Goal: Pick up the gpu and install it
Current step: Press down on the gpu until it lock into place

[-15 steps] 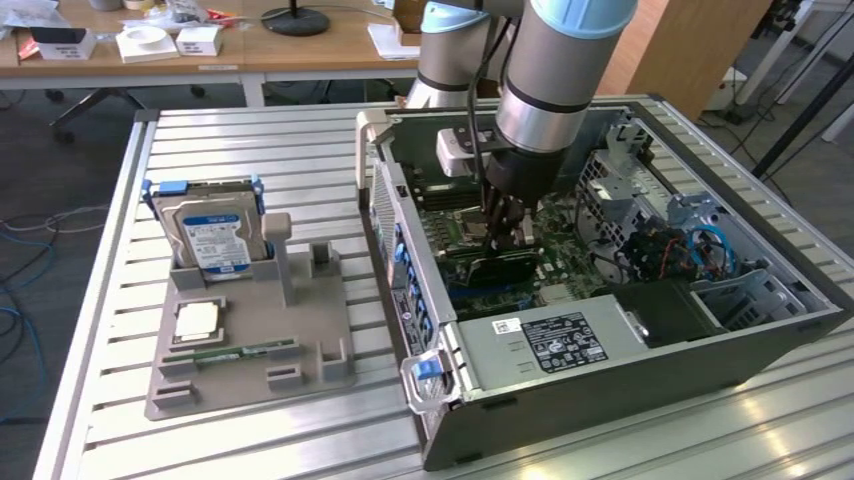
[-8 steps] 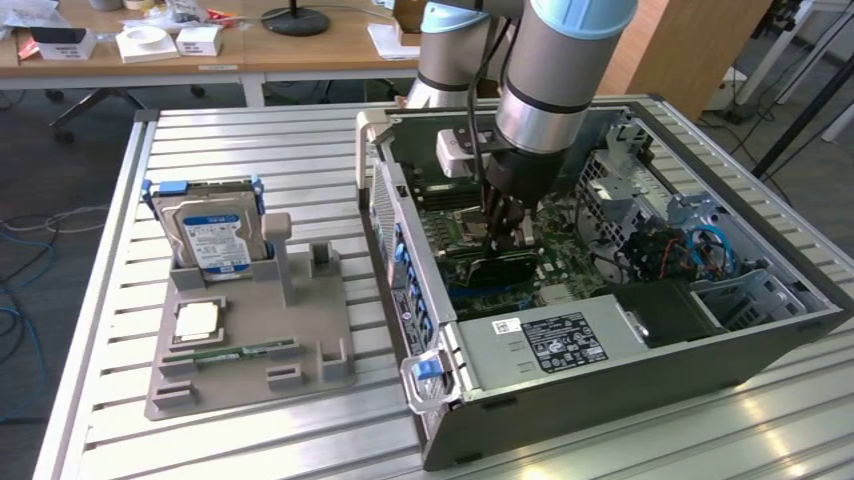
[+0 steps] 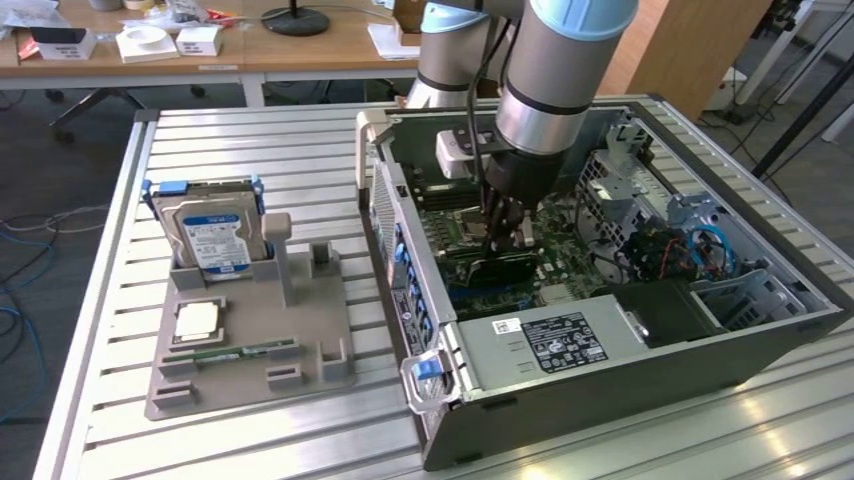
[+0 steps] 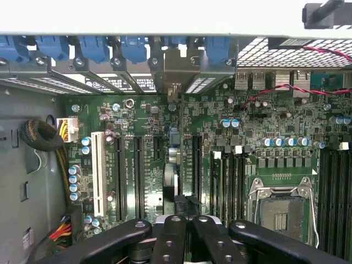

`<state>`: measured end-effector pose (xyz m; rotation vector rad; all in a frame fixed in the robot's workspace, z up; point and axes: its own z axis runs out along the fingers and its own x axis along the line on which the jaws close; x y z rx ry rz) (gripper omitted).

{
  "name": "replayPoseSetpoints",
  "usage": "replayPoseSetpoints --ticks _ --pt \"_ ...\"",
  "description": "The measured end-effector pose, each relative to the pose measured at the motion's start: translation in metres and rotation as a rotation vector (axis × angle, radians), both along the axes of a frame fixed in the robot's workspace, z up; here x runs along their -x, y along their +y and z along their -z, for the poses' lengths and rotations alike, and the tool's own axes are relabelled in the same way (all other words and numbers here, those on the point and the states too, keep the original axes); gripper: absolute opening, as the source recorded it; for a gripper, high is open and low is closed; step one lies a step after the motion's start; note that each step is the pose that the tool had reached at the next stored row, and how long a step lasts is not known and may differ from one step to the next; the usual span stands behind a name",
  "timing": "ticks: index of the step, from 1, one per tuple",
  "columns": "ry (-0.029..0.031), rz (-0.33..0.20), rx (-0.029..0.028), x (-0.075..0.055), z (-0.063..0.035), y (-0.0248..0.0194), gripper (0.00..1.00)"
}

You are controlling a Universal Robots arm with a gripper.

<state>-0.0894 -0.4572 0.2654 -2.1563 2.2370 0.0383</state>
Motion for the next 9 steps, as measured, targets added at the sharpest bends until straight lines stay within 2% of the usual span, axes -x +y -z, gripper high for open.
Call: replayPoseSetpoints --ticks 9 --pt "-0.0001 0.0 -0.0006 0.0001 0.0 -0.0006 0.1"
